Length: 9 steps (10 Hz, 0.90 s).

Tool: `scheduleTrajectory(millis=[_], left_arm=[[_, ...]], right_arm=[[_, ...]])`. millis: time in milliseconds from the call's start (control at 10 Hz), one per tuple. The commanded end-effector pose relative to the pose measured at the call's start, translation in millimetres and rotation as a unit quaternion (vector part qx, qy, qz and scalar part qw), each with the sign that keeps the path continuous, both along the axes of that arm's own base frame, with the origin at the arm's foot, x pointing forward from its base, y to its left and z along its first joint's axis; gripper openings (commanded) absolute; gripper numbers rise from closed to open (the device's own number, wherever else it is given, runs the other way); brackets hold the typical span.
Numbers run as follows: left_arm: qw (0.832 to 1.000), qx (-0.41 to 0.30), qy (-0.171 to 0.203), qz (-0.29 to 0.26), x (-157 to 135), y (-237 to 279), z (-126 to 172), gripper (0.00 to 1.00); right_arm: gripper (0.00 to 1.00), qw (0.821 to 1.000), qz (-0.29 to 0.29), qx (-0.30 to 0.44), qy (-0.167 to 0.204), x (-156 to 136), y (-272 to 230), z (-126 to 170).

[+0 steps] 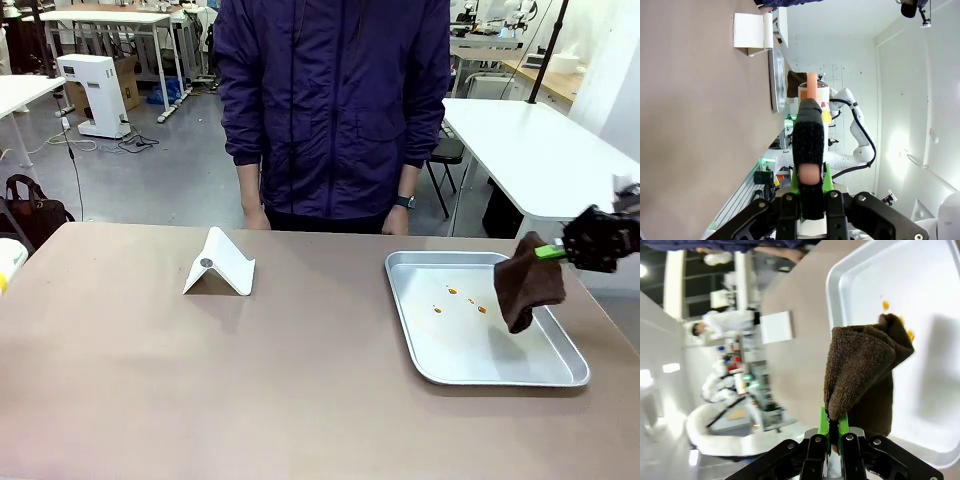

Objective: Clean the surface of the table.
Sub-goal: Clean the area not pointed to by the person.

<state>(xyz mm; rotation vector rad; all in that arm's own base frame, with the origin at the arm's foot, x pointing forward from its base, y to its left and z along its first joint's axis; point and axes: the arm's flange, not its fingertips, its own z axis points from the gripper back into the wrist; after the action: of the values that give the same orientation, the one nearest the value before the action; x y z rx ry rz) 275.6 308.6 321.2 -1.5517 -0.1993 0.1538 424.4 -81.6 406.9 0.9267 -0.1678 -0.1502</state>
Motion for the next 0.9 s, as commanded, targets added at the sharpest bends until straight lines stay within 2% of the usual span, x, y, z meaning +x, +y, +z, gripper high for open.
scheduleTrajectory(millis=[0, 200, 400, 600, 800], left_arm=[[1.000, -0.004, 0.005, 0.000, -2, -2, 6, 0.19], [1.000, -0.004, 0.005, 0.000, -2, -2, 6, 0.19], [1.000, -0.004, 0.005, 0.000, -2, -2, 6, 0.19], [1.000, -0.004, 0.005, 0.000, -2, -2, 6, 0.19], [1.000, -0.004, 0.005, 0.000, -2, -2, 6, 0.19]], right_arm=[[0.07, 0.995, 0.014, -0.097, -0.021, 25, 20, 2], [0.07, 0.982, 0.026, -0.180, -0.058, 45, 42, -4], [0.07, 0.967, 0.018, -0.246, -0.063, 60, 46, -18], [0.07, 0.966, 0.020, -0.251, -0.056, 71, 47, -33], [0.07, 0.973, 0.015, -0.218, -0.070, 84, 60, -58]])
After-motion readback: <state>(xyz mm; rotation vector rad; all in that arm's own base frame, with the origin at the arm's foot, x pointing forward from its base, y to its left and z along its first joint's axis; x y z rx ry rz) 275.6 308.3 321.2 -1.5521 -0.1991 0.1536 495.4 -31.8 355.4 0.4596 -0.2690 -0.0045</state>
